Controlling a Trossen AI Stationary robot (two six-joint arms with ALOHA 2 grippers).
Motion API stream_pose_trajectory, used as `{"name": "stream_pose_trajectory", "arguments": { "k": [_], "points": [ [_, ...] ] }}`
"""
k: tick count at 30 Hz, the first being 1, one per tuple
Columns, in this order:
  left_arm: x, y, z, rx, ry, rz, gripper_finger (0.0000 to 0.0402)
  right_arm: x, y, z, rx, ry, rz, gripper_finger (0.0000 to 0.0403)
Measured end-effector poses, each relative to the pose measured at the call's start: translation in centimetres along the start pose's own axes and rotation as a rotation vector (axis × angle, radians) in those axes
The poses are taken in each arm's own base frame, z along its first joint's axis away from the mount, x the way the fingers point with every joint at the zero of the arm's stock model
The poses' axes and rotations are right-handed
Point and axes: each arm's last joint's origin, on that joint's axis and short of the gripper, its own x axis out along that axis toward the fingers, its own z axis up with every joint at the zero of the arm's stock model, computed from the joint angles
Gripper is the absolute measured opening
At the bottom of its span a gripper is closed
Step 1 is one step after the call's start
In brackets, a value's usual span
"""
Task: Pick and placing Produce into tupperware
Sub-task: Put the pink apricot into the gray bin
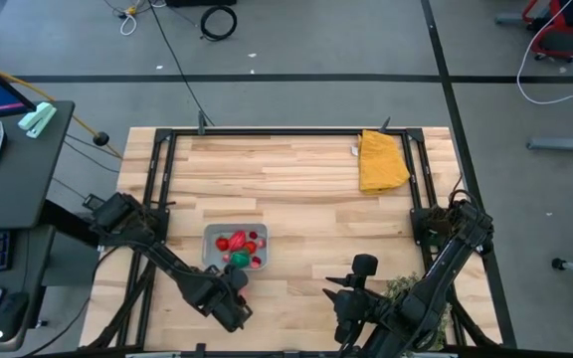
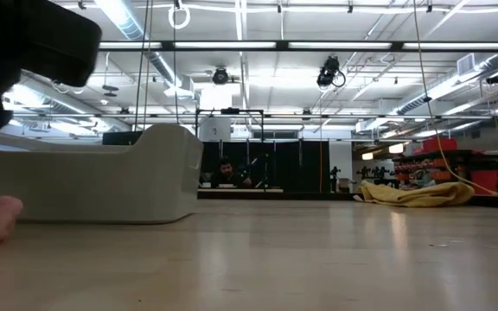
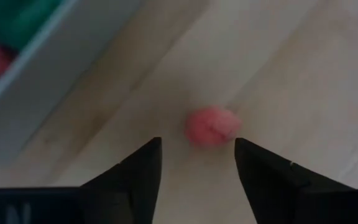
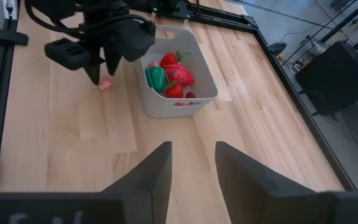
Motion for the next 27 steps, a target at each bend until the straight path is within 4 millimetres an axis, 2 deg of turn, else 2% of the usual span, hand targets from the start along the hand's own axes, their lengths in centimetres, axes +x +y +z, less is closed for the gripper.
{"name": "stream_pose_trajectory", "arguments": {
  "k": [5, 11, 17, 27],
  "points": [
    [0.2, 0.1, 1.1, -0.032, -0.009, 0.003, 0.0219, 0.0, 0.0, 0.0, -0.001, 0.0, 0.0, 0.013],
    [0.5, 0.3, 2.0, -0.01, -0.015, 0.01, 0.02, 0.0, 0.0, 0.0, -0.002, 0.0, 0.0, 0.013],
    [0.5, 0.3, 2.1, -0.012, -0.004, 0.009, 0.0163, 0.0, 0.0, 0.0, -0.002, 0.0, 0.0, 0.013],
    [0.1, 0.0, 0.3, 0.029, 0.011, -0.007, 0.0072, 0.0, 0.0, 0.0, -0.002, 0.0, 0.0, 0.013]
  ]
}}
